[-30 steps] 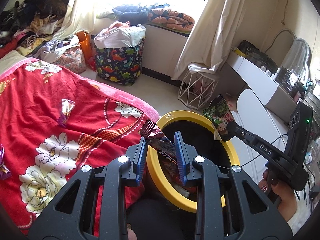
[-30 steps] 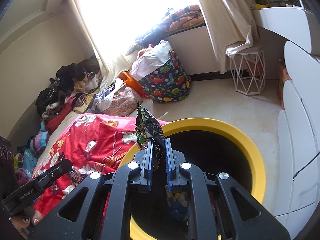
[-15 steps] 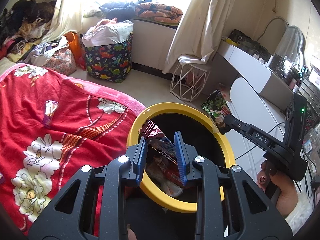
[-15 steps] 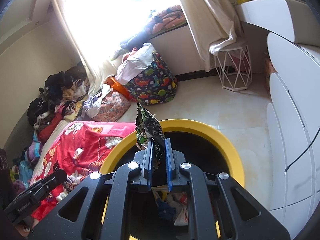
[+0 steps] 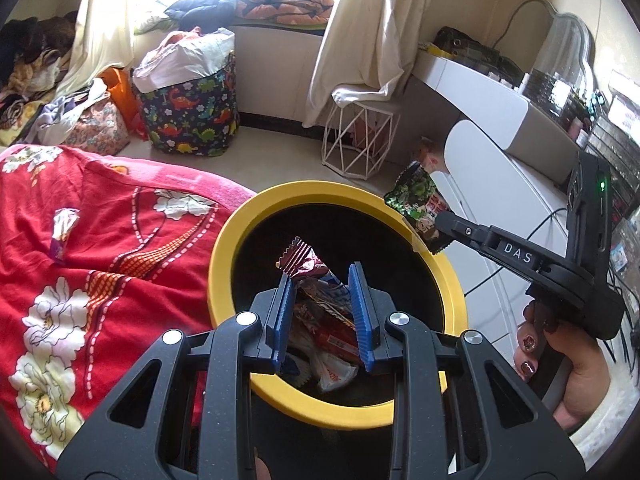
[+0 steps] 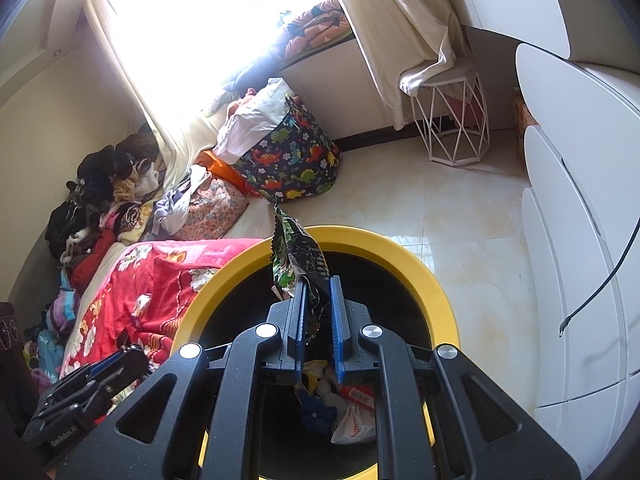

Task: Collect trash
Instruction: 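Open both grippers to drop the packet and wrapper into the bin, then move both tools back toward the remaining wrappers on the bedspread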

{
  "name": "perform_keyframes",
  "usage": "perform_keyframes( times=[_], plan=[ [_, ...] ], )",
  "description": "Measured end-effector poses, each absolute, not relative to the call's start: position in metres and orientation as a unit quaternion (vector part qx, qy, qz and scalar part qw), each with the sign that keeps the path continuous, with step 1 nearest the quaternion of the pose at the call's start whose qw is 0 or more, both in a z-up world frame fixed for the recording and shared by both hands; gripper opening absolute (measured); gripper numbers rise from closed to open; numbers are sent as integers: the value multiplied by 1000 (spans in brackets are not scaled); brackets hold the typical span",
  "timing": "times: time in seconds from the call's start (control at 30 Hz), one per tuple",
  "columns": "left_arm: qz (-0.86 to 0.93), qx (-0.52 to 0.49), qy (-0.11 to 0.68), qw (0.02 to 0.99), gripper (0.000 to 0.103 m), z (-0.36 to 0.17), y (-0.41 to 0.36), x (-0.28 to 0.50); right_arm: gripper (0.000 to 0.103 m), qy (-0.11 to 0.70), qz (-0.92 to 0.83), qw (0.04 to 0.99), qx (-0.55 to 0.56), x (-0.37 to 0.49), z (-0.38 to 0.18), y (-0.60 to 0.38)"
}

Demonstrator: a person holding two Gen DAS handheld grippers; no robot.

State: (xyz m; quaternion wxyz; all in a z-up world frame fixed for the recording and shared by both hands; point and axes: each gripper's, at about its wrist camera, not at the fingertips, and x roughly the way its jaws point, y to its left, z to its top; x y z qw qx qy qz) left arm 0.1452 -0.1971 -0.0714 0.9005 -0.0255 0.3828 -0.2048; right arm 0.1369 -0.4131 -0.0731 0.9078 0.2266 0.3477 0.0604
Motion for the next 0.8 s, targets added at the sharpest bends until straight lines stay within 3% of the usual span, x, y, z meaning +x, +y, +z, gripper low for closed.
perform_keyframes(
  times=[0.47, 0.5, 0.57, 0.67, 0.73, 0.8],
  plan=[
    [-222, -11, 413, 883, 23, -92, -218, 164, 17, 366, 54, 899, 237, 140, -84, -419],
    [-219, -11, 414, 883, 27, -93, -217, 164, 20, 366, 52, 898, 238, 140, -84, -420],
    [-216, -5, 406, 888, 53, -90, -216, 163, 29, 366, 50, 897, 242, 140, -85, -422],
    [-212, -11, 396, 893, 79, -85, -211, 160, 41, 368, 46, 896, 243, 140, -86, -422],
    [-201, -10, 386, 900, 92, -81, -207, 158, 46, 367, 45, 896, 245, 140, -85, -422],
    [-189, -3, 372, 909, 92, -76, -203, 155, 51, 366, 43, 897, 243, 139, -84, -421]
  ],
)
